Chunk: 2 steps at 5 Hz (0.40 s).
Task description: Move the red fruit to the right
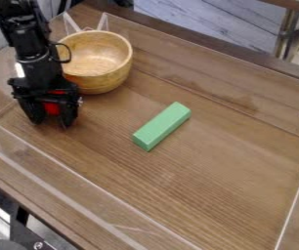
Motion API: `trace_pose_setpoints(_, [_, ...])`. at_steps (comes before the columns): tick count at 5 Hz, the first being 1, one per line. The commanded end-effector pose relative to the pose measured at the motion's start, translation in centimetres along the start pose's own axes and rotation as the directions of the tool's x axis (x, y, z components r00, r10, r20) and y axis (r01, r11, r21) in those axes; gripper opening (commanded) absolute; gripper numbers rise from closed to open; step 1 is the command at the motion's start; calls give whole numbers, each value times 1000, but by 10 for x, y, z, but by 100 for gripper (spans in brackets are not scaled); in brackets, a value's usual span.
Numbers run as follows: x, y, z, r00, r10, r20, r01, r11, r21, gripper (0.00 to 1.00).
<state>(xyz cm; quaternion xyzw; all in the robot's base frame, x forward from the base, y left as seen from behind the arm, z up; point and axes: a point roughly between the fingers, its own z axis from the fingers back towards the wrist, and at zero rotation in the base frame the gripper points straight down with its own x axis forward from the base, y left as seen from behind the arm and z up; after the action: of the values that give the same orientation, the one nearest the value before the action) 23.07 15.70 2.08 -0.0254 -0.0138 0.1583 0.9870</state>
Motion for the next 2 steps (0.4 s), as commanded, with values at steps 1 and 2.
trace_pose_setpoints(1, [10,2,9,999,-20,42,20,1000,7,0])
trace_pose_setpoints(2, [8,3,12,999,-23,40,23,1000,-4,0])
